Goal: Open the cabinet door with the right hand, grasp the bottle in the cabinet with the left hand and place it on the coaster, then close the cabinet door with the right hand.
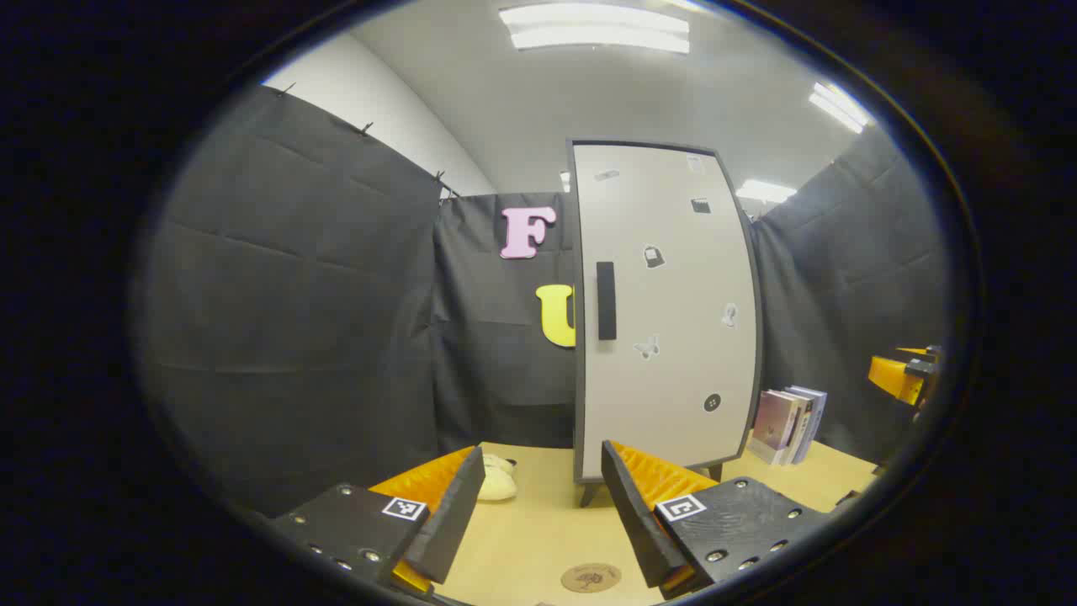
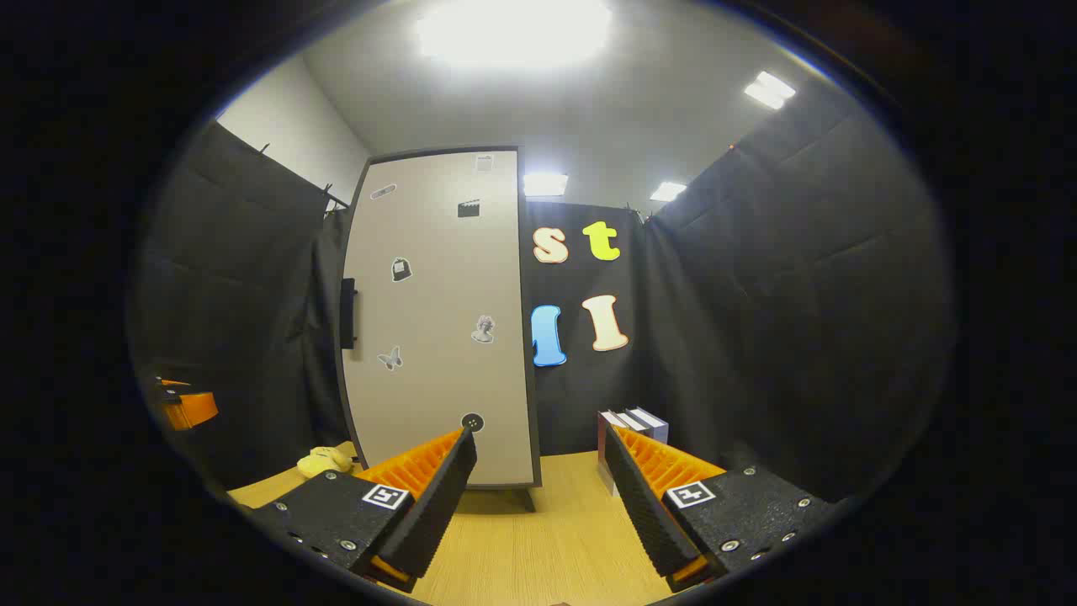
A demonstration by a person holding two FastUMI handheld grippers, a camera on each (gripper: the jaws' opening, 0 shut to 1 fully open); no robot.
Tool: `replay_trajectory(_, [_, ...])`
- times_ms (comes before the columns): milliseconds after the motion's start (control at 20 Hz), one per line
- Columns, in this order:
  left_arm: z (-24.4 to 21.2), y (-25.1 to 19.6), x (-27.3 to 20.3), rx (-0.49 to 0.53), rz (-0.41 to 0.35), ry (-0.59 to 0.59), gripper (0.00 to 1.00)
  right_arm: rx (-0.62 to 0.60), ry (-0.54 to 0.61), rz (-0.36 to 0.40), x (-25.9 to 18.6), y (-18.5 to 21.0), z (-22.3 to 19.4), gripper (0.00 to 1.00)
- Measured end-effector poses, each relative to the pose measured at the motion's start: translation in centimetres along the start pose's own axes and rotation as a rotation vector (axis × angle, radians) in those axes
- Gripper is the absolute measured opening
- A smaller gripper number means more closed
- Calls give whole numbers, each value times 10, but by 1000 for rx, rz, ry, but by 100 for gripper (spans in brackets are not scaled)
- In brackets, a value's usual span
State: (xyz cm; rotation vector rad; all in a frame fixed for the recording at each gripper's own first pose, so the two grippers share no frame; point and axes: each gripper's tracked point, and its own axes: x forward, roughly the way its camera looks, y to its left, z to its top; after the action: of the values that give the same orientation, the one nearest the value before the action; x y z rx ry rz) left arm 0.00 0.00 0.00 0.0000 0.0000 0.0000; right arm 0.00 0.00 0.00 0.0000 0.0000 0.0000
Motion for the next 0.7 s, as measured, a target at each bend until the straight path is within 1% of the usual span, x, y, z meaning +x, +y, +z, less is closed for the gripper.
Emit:
replay_trajectory(250, [-2,1,-1,-12,8,0,83,-15,22,-11,0,-6,-3,95])
replay_trajectory(500, [-2,3,-1,-10,14,-2,83,-1,25,0,2,-6,-5,95])
replay_trajectory(550, [-3,4,-3,-6,17,0,83,-6,24,3,2,-6,-6,95])
replay_trajectory(600, [-3,5,-3,-2,20,0,86,-11,24,5,3,-5,-6,95])
replay_trajectory(700, [-2,6,-4,2,24,-4,86,-7,26,11,3,-4,-7,95])
